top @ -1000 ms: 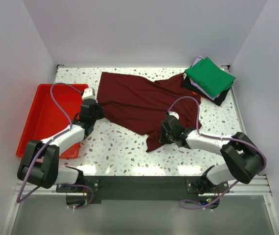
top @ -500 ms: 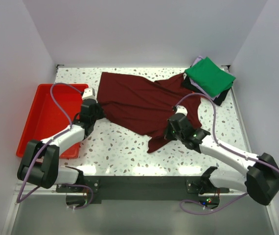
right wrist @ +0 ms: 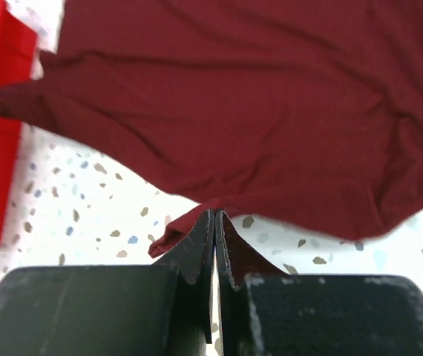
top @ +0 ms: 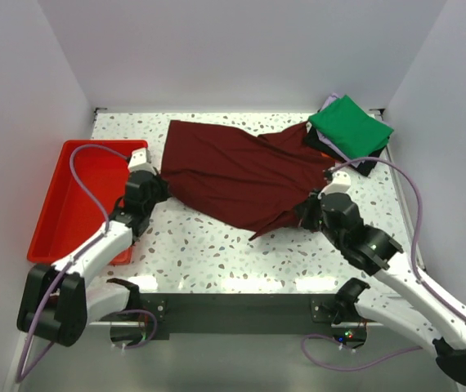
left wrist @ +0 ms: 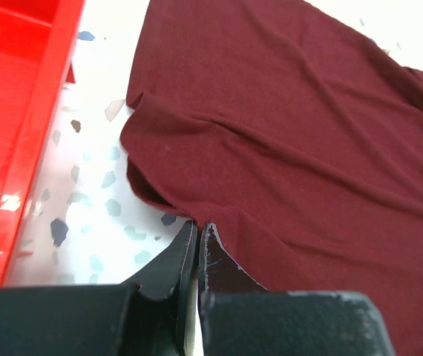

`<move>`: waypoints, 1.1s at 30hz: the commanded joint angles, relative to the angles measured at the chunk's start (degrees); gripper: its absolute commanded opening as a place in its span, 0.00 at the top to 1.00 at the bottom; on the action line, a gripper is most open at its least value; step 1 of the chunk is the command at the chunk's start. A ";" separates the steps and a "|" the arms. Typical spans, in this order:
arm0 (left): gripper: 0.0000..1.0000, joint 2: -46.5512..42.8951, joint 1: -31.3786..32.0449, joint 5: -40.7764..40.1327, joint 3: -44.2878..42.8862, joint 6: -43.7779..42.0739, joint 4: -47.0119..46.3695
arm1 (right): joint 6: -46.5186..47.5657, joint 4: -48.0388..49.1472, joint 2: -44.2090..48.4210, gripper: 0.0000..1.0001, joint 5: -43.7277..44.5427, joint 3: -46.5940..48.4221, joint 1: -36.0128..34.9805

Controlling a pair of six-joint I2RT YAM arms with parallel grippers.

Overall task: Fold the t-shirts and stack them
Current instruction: Fold the tshirt

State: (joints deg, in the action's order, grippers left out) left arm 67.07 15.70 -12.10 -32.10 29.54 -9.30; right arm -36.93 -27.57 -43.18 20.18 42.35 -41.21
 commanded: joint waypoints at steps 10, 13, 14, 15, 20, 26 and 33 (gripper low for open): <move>1.00 -23.37 0.64 -0.82 9.24 5.44 13.33 | 3.71 -11.18 16.88 1.00 4.69 5.38 -0.19; 1.00 -28.82 1.70 -0.73 12.05 7.28 16.14 | 3.44 -13.20 19.97 1.00 3.90 5.03 -0.27; 1.00 -30.05 1.96 -0.65 13.10 8.16 17.03 | 3.18 -13.73 22.32 1.00 3.72 5.03 -0.19; 1.00 -32.59 2.66 -0.73 13.55 8.60 18.51 | 3.09 -14.87 23.31 1.00 3.63 4.94 -0.19; 1.00 -39.28 7.31 -4.59 14.69 12.20 23.09 | 1.51 -17.78 28.93 1.00 1.79 5.46 -0.10; 1.00 -41.23 10.84 -6.71 14.87 12.74 23.81 | 1.59 -17.79 30.70 1.00 2.58 4.94 -0.10; 1.00 -29.74 10.75 -12.07 12.50 11.16 19.33 | 3.18 -9.62 22.98 1.00 10.13 2.04 -0.10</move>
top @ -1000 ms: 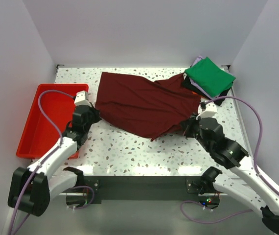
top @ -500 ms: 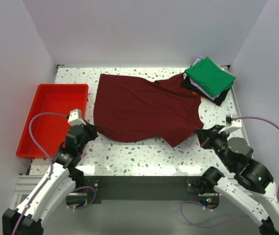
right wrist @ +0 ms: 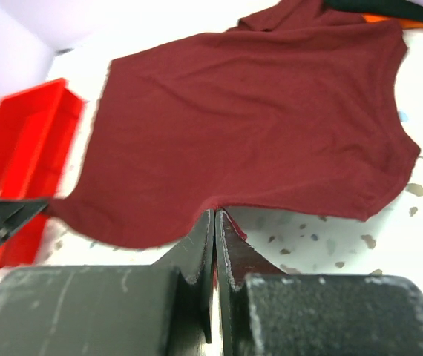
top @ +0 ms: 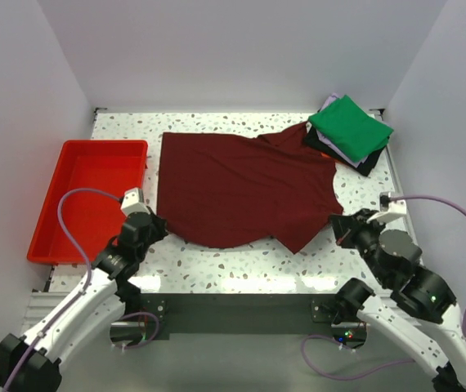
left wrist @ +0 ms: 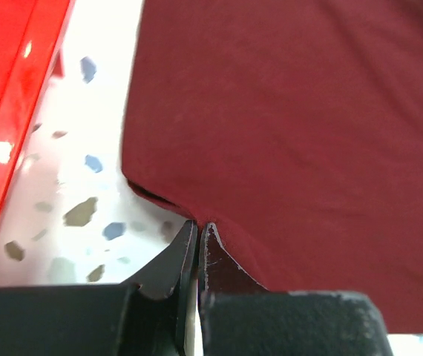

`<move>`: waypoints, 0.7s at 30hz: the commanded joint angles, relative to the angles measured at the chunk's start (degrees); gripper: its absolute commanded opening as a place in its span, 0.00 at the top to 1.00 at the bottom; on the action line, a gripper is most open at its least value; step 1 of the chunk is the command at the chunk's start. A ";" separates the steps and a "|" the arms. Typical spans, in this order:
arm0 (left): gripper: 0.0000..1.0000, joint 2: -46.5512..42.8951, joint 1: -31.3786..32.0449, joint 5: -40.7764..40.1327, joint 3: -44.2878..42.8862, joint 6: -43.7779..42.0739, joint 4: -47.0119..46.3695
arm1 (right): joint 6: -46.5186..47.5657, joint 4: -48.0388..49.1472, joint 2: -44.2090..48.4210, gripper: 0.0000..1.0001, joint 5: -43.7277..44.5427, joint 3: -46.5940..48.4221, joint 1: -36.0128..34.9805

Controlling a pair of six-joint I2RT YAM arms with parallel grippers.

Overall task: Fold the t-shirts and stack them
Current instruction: Fold the tshirt

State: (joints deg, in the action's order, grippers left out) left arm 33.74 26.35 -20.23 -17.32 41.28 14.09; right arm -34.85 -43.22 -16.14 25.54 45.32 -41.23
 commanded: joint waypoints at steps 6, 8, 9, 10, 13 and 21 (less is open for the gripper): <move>1.00 12.47 -3.93 -0.87 -5.18 -3.13 -10.03 | 2.94 14.64 -16.45 1.00 10.75 -0.94 -0.08; 1.00 14.33 -7.34 2.54 -5.44 -4.27 -11.53 | 3.73 16.49 -21.35 1.00 11.72 -0.50 -0.08; 1.00 15.82 -8.41 3.87 -5.53 -4.62 -12.93 | 4.17 17.90 -22.87 1.00 12.77 0.29 0.01; 1.00 16.44 -9.38 5.10 -5.53 -5.06 -13.21 | 4.53 18.52 -24.36 1.00 13.30 0.73 0.19; 1.00 18.82 -11.40 6.87 -6.67 -6.38 -15.67 | 5.93 20.63 -30.07 1.00 14.19 2.58 1.94; 1.00 24.88 -13.95 8.54 -9.66 -8.49 -18.04 | 9.18 27.66 -42.21 1.00 1.89 7.31 15.99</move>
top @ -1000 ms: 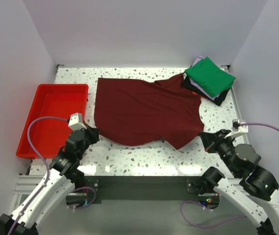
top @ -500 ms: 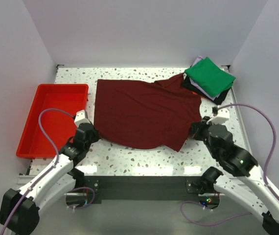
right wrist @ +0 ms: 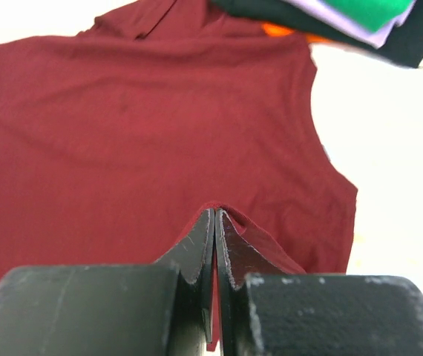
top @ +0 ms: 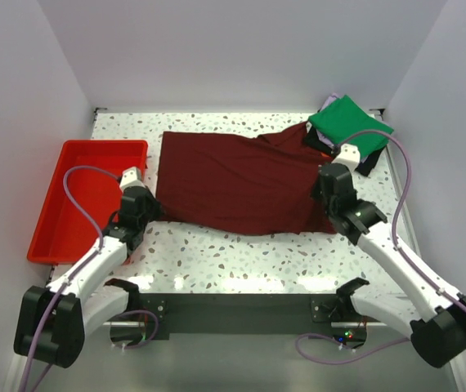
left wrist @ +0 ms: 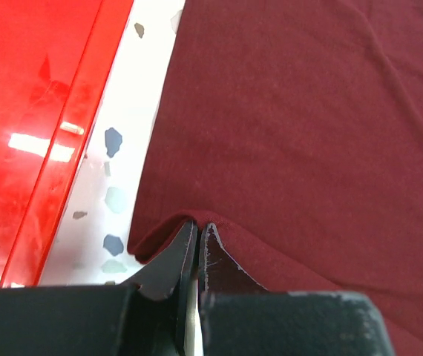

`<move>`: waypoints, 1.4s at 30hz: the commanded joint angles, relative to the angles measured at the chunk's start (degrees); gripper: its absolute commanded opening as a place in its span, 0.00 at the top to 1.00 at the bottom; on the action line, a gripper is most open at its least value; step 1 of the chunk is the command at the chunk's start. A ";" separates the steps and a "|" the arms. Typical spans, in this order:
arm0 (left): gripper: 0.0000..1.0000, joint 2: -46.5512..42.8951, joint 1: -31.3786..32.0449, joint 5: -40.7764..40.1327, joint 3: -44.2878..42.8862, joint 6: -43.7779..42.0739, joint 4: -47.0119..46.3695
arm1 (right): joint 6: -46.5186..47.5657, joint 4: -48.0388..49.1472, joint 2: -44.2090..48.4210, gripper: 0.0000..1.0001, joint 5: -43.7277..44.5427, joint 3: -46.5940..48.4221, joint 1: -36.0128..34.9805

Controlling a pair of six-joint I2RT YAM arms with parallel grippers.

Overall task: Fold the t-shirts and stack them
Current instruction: Fold the tshirt

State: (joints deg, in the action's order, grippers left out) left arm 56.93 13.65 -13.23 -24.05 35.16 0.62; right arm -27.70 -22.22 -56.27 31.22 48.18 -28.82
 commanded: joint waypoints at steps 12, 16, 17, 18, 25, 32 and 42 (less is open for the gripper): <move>1.00 13.29 -4.68 5.15 -8.81 -4.48 -8.00 | 3.62 10.62 -19.75 1.00 -11.00 14.56 12.11; 1.00 16.63 -5.65 5.76 -10.83 -4.92 -8.62 | 3.89 10.70 -24.14 1.00 -11.44 17.47 12.91; 1.00 17.60 -6.00 5.94 -11.19 -5.10 -8.71 | 3.89 10.79 -24.76 1.00 -11.45 18.34 13.08; 1.00 17.95 -6.09 5.94 -11.36 -5.10 -8.88 | 3.97 10.88 -25.98 1.00 -11.53 18.70 13.35; 1.00 20.59 -7.23 6.64 -12.59 -5.10 -10.03 | 4.06 11.06 -29.59 1.00 -12.33 21.60 14.58; 1.00 22.79 -7.67 6.91 -13.65 -5.19 -10.55 | 4.24 10.97 -30.13 1.00 -11.54 22.57 15.72; 1.00 23.67 -8.38 7.26 -14.53 -4.75 -11.43 | 4.41 10.35 -31.88 1.00 -10.92 23.54 16.51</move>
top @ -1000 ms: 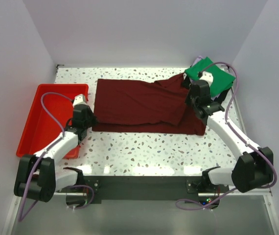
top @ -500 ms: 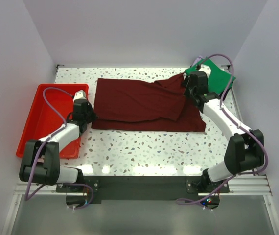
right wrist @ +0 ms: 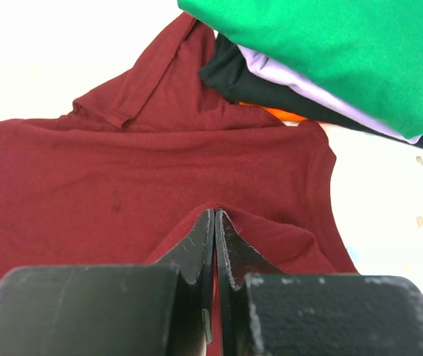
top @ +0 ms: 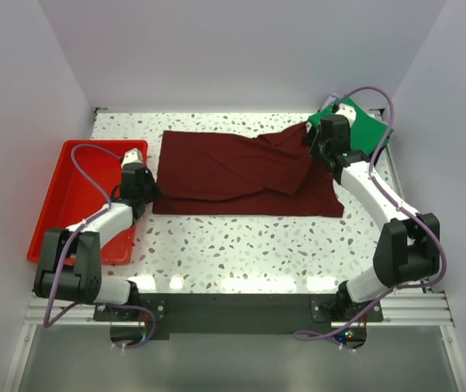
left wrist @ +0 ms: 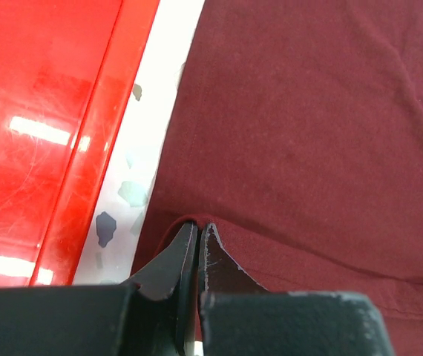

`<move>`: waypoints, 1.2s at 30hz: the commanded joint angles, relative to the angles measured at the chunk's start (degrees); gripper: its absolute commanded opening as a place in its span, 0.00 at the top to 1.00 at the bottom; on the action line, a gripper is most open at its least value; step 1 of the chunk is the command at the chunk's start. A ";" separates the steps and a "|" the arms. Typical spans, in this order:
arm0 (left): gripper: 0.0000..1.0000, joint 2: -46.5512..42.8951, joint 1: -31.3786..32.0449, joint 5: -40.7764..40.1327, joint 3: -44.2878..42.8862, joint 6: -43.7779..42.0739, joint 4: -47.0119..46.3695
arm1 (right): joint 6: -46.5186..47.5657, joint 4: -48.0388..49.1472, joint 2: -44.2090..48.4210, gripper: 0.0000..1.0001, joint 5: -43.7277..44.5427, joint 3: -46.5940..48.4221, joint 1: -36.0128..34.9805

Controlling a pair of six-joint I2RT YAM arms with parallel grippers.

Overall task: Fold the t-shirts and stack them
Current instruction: Fold the tshirt

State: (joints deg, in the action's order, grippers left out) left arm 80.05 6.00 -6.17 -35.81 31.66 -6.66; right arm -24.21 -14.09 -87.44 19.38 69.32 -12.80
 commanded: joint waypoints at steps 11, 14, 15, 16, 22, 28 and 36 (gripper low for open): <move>0.51 0.46 -0.73 7.22 -6.64 -2.57 -4.50 | 1.71 0.12 -2.04 0.82 -2.84 5.73 0.67; 0.35 -1.55 -0.46 7.67 -6.64 -2.57 -4.59 | 2.23 -0.32 -0.81 0.40 -3.99 6.00 0.67; 0.31 -2.09 -0.20 7.67 -6.29 -2.65 -4.68 | 2.41 -0.50 -0.37 0.33 -4.17 6.00 0.67; 0.30 -3.05 0.15 7.84 -6.03 -2.83 -5.12 | 2.58 -0.59 0.68 0.30 -4.35 5.48 0.58; 0.28 -4.64 6.20 7.67 -2.51 -3.62 -10.12 | 1.45 1.60 4.99 0.25 -11.54 -3.11 0.58; 0.27 0.88 10.35 9.59 -0.84 -3.28 -14.43 | -2.07 9.58 6.85 0.37 -21.20 -16.21 0.23; 0.26 6.17 10.35 10.31 0.83 -3.09 -17.07 | -2.86 13.03 0.17 0.49 -23.60 -18.78 -1.70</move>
State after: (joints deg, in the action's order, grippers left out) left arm 86.00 16.51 3.27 -35.40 29.32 -18.87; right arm -26.00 -6.81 -86.50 -1.65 50.48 -13.85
